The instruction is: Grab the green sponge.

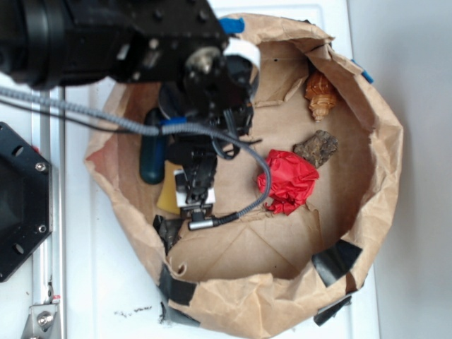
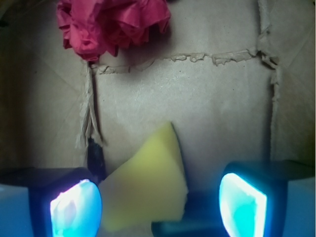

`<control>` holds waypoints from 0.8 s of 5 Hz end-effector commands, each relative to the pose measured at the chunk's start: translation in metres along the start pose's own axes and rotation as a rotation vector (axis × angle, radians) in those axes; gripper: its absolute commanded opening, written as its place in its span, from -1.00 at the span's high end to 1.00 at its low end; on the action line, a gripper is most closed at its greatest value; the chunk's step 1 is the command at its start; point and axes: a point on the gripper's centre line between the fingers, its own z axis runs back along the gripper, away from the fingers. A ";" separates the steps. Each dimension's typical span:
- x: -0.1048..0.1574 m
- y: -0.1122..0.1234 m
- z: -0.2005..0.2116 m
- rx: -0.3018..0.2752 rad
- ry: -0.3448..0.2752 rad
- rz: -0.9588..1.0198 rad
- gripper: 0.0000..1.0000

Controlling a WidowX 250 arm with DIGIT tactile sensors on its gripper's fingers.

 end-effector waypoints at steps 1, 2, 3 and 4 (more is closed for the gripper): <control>-0.002 0.012 0.015 0.004 -0.037 -0.001 -1.00; -0.009 0.004 0.002 0.034 -0.065 -0.005 -1.00; -0.016 -0.003 -0.009 0.022 -0.041 -0.017 -1.00; -0.016 -0.009 -0.020 0.043 -0.062 -0.006 -1.00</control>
